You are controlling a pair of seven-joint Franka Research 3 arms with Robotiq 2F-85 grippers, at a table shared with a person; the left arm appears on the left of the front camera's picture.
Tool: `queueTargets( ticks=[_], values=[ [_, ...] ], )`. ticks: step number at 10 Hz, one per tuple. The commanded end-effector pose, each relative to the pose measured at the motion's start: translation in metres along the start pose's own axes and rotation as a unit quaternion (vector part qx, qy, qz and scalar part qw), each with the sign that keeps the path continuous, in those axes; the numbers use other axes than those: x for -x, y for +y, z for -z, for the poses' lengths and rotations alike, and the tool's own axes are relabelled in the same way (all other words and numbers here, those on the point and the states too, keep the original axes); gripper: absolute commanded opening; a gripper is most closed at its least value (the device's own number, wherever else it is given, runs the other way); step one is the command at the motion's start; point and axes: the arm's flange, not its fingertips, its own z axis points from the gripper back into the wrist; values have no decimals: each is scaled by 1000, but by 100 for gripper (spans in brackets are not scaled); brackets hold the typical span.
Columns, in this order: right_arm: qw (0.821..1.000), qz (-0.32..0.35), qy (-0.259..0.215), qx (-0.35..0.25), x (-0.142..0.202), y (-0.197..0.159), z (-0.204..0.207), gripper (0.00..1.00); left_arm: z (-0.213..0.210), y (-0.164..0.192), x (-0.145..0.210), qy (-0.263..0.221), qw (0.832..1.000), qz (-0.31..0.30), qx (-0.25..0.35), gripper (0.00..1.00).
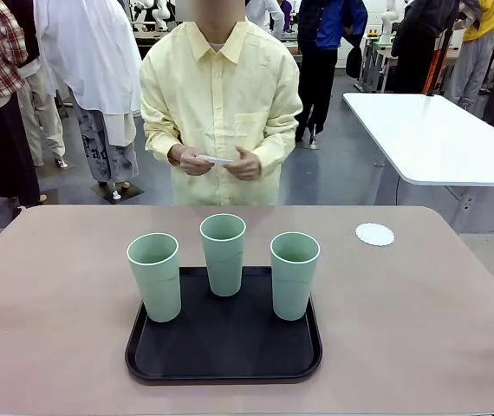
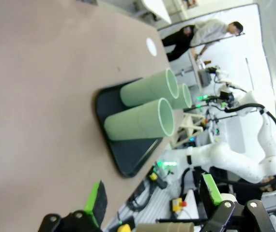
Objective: Place coasters on the table and set cups on them.
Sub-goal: Pick up one Reusable plastic cup and place it on a coaster set by the human.
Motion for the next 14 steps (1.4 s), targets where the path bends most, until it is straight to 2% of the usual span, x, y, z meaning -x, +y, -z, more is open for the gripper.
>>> queueTargets(
  ticks=[1, 5, 6, 7, 8, 9, 10, 11, 14],
  values=[
    [1000, -8, -8, -12, -4, -2, 0, 100, -1, 0, -1, -4, 1000, 8, 8, 100],
    [1000, 0, 0, 0, 0, 0, 0, 100, -1, 0, -1, -4, 1000, 8, 8, 100],
    [997, -78, 8, 23, -16, 10, 2, 100, -1, 0, -1, -4, 1000, 8, 8, 100],
    [981, -178, 16, 70, -36, 22, 9, 100, -1, 0, -1, -4, 1000, 8, 8, 100],
    [953, -283, 49, 97, -54, 37, 20, 100, -1, 0, -1, -4, 1000, 8, 8, 100],
    [925, -354, 92, 107, -67, 51, 33, 100, -1, 0, -1, -4, 1000, 8, 8, 100],
    [897, -411, 112, 117, -77, 62, 48, 100, -1, 0, -1, -4, 1000, 8, 8, 100],
    [869, -460, 133, 125, -87, 71, 68, 100, -1, 0, -1, -4, 1000, 8, 8, 100],
    [837, -511, 167, 104, -97, 82, 115, 100, -1, 0, -1, -4, 1000, 8, 8, 100]
  ],
)
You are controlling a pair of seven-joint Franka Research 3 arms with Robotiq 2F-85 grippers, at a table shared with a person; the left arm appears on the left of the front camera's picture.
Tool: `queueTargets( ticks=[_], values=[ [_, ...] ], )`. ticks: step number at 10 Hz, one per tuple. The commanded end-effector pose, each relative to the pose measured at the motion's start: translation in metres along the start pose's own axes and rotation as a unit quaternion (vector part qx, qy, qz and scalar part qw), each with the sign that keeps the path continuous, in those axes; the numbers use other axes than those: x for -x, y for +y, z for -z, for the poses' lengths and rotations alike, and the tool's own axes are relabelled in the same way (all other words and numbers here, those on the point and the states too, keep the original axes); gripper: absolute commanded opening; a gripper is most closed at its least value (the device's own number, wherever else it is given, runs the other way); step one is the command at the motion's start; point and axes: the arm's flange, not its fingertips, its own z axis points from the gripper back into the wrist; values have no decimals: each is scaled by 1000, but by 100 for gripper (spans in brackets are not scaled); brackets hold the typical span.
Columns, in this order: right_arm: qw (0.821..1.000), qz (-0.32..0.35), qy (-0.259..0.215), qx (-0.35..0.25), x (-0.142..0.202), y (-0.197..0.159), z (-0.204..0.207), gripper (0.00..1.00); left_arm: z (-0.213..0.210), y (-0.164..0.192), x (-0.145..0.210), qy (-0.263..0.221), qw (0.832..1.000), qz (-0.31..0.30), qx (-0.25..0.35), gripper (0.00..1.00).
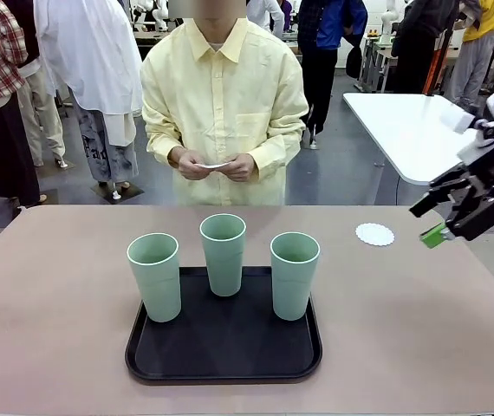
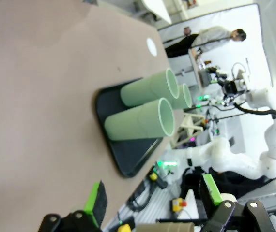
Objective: Place coasters on the table and set cups on them.
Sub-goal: Pick up one Reusable plastic cup and place it on a coaster set by the human.
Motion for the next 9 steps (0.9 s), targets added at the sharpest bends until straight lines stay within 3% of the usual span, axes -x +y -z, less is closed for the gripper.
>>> queueTargets(
  ticks=[1, 3, 4, 5, 9],
  values=[
    [1000, -26, 2, 13, 0, -7, 30, 100, -1, 0, -1, -4, 1000, 8, 8, 100],
    [999, -36, 29, 14, -4, -8, 54, 100, -1, 0, -1, -4, 1000, 8, 8, 100],
    [1000, 1, 18, 5, -1, -9, 57, 100, -1, 0, -1, -4, 1000, 8, 8, 100],
    [999, -27, 25, 9, -7, -3, 39, 100, -1, 0, -1, -4, 1000, 8, 8, 100],
    [999, -25, 26, 12, -5, -5, 43, 100, -1, 0, -1, -4, 1000, 8, 8, 100]
  ],
)
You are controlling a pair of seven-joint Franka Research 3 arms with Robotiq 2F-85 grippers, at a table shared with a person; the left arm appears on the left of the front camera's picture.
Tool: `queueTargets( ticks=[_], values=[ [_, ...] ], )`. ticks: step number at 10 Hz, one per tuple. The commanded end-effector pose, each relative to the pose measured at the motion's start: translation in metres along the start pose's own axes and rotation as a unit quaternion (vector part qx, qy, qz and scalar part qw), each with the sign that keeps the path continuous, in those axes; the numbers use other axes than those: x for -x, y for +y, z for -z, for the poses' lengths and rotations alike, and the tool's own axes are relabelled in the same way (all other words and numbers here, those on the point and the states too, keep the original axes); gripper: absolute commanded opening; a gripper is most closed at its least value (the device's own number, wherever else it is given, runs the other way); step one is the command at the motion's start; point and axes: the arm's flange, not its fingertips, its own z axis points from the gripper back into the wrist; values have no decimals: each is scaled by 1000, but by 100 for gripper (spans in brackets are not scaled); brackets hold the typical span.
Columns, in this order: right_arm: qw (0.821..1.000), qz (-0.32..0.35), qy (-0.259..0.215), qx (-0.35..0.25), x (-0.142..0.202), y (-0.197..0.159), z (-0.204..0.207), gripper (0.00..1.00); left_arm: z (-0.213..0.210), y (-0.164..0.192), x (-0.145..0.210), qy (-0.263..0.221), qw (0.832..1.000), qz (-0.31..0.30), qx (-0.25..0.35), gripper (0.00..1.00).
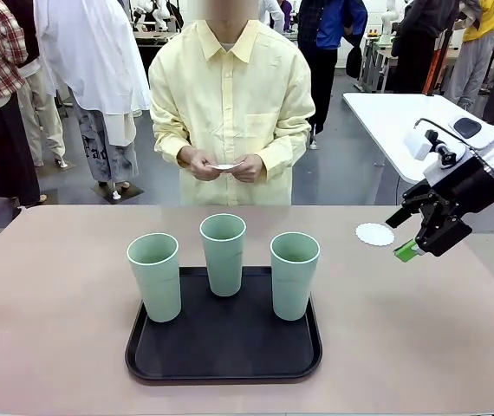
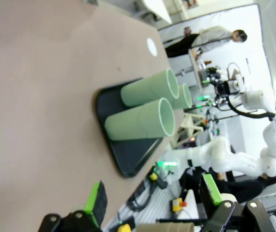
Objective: Place coasters on the table and set cups on them.
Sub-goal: Pick up one Reusable plastic cup and place it on a coaster set by the human.
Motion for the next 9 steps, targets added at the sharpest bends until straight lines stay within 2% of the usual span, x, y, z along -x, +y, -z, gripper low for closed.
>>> queueTargets(
  ticks=[1, 4, 6, 8, 9],
  values=[
    [997, -50, -54, -4, 8, -4, 9, 100, -1, -1, -1, -4, 1000, 8, 9, 100],
    [983, -64, -155, -71, 38, -26, 53, 100, -1, -1, -1, -4, 1000, 8, 9, 100],
    [978, -63, -193, -56, 51, -37, 76, 100, -1, -1, -1, -4, 1000, 8, 9, 100],
    [972, -74, -215, -49, 55, -40, 99, 100, -1, -1, -1, -4, 1000, 8, 9, 100],
    [973, -72, -217, -28, 57, -41, 109, 100, -1, -1, -1, -4, 1000, 8, 9, 100]
  ],
)
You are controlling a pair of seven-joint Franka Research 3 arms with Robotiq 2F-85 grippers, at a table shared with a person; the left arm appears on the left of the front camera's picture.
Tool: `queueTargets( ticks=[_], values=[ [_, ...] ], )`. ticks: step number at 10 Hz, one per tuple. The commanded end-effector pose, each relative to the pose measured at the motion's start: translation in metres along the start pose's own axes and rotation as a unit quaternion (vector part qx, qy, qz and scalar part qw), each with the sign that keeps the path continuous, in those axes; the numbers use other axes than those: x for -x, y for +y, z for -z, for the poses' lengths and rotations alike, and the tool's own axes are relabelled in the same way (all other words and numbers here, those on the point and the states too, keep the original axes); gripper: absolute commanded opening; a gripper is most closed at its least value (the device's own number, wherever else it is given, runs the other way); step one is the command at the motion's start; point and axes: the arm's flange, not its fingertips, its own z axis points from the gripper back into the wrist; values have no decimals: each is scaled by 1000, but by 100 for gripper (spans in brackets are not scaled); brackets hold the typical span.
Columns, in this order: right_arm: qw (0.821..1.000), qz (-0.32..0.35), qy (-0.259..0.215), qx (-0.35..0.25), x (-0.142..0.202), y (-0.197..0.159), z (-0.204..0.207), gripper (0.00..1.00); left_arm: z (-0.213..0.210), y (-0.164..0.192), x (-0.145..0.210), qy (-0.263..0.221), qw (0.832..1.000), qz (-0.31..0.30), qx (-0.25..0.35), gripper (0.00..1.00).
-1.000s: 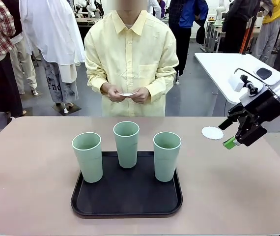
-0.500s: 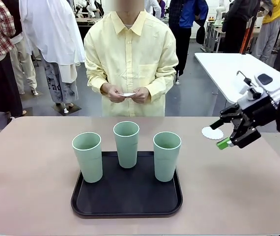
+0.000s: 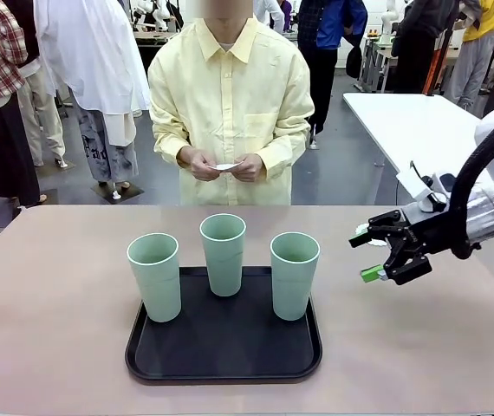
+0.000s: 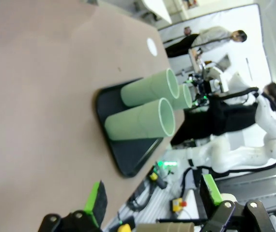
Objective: Place coasters on the table and set cups on them.
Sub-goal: Pick up one Reusable plastic cup and place it on a coaster set by the human.
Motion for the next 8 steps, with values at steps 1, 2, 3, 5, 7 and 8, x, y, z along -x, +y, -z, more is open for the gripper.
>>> queueTargets(
  ticks=[1, 2, 3, 5, 7, 8],
  values=[
    [999, -19, -11, 26, 11, -9, 19, 100, -1, -1, -1, -4, 1000, 9, 9, 100],
    [999, -18, -20, 17, 18, -12, 28, 100, -1, -1, -1, -4, 1000, 9, 9, 100],
    [999, -12, -34, 9, 22, -13, 35, 100, -1, -1, -1, -4, 1000, 9, 9, 100],
    [999, -1, -43, 6, 25, -16, 42, 100, -1, -1, -1, -4, 1000, 9, 9, 100],
    [1000, 4, -27, 0, 22, -8, 37, 100, -1, -1, -1, -4, 1000, 9, 9, 100],
    [1000, 4, -27, 0, 22, -8, 37, 100, -1, -1, -1, -4, 1000, 9, 9, 100]
  ],
)
